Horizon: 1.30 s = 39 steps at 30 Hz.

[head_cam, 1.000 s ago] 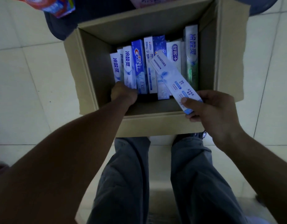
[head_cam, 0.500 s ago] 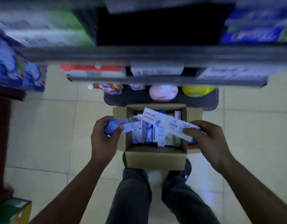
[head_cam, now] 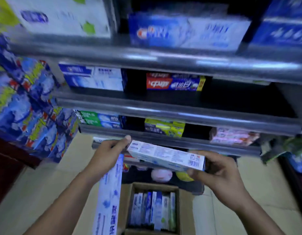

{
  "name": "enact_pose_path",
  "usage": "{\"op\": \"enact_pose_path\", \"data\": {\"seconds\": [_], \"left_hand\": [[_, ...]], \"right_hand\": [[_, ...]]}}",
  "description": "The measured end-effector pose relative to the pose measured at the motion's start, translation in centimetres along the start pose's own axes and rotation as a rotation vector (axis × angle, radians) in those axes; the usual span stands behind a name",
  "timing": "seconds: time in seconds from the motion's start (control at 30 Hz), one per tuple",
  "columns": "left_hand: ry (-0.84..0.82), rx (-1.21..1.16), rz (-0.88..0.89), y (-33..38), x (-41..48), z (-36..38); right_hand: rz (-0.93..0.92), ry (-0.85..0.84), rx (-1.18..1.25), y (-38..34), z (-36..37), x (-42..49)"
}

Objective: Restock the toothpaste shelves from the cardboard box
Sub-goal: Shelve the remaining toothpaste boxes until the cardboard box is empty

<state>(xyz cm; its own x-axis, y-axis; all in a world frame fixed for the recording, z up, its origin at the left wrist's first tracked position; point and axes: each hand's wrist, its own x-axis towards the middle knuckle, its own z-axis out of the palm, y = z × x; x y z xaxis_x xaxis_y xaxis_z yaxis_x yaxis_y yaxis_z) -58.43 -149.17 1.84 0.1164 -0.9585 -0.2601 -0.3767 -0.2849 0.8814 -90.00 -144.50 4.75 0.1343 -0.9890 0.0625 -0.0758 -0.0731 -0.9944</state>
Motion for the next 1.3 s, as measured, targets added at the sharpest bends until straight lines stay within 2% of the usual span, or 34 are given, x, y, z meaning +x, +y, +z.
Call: {"op": "enact_pose_path", "data": {"seconds": [0.07,0.13,0.2,0.3,0.37,0.5,0.63,0.8,0.97,1.1,1.3], "left_hand": [[-0.094,-0.107,-0.125,3.2,-0.7,-1.9],[-0.210,-0.218,-0.144,6.5,-1.7,-3.6],[-0.277,-0.282,-0.066,9.0,-1.9,-4.9],[-0.241,-0.383,0.085,12.3,-3.1,-6.4],[-0.233,-0.446,0.176,13.9,-4.0,-7.1],[-0.165,-0.513,0.298,16.8,-5.0,-8.9],[-0.093,-0.511,0.427,18.6,-5.4,-10.3],[-0.063,-0.435,0.580,21.1,-5.7,-11.3],[-0.015,-0.524,0.631,24.7,-5.5,-11.9],[0.093,-0.553,0.662,28.3,-4.7,-12.1],[0.282,-0.480,0.671,34.2,-2.9,-12.5]], "right_hand": [[-0.152,-0.015,-0.040,-3.1,-0.2,0.1],[-0.341,-0.033,-0.142,-6.0,-0.3,0.1],[-0.492,-0.008,-0.253,-8.3,-0.5,0.1],[-0.608,0.076,-0.354,-11.3,-0.9,0.3],[-0.586,0.123,-0.251,-12.6,-0.5,0.3],[-0.375,0.131,0.164,-15.2,-0.1,0.5],[-0.267,0.178,0.334,-17.4,0.3,0.9],[-0.383,0.371,0.314,-19.9,1.0,2.8],[-0.491,0.388,0.310,-22.9,0.7,4.1],[-0.574,0.401,0.269,-26.2,0.0,6.2],[-0.650,0.484,-0.051,-30.8,-1.9,11.3]]}}
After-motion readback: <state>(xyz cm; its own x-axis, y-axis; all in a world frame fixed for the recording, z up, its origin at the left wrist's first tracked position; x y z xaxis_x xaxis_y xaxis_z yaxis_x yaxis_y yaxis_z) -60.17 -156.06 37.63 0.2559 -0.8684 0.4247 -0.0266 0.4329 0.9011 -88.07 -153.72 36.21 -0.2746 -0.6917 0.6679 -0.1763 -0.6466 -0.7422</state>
